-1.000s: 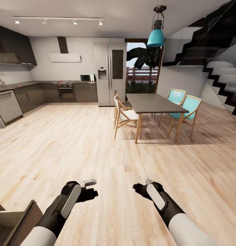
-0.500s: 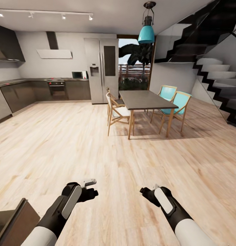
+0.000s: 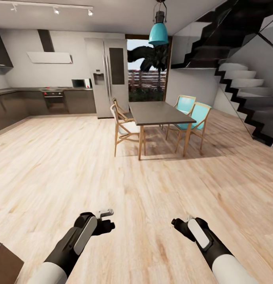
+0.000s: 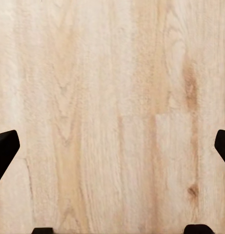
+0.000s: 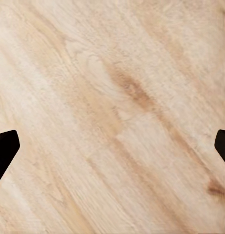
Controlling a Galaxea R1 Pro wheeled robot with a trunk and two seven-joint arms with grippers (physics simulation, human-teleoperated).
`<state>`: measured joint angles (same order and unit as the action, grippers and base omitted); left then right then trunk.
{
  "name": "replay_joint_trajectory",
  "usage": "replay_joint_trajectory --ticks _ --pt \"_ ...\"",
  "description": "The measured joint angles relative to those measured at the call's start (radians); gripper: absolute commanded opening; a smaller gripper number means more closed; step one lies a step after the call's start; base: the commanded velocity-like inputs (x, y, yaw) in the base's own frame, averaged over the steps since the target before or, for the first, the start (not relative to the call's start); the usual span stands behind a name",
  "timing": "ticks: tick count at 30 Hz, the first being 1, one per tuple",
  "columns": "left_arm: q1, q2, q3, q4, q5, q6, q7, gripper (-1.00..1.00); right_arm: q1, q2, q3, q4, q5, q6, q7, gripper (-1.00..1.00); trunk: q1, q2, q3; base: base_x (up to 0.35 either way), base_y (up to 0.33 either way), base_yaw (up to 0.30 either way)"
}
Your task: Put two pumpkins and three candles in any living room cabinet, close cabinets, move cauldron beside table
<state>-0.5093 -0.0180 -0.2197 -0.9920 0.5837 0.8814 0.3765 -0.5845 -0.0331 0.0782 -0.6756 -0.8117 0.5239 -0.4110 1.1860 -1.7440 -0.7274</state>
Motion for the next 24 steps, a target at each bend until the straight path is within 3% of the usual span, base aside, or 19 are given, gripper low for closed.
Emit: replay_joint_trajectory --ticks 16,24 --pt "0.0 0.0 -0.015 0.001 -0.001 -0.001 0.0 1.0 0.025 0.001 -0.009 0.028 0.005 -0.007 -0.002 1.0 0.0 0.0 -0.002 0.131 -0.314 -0.002" --pt "0.0 0.0 -0.015 0.001 0.0 0.0 -0.001 1.0 0.025 0.002 -0.009 0.038 0.008 0.0 -0.003 1.0 0.0 0.0 -0.002 0.017 -0.33 0.0"
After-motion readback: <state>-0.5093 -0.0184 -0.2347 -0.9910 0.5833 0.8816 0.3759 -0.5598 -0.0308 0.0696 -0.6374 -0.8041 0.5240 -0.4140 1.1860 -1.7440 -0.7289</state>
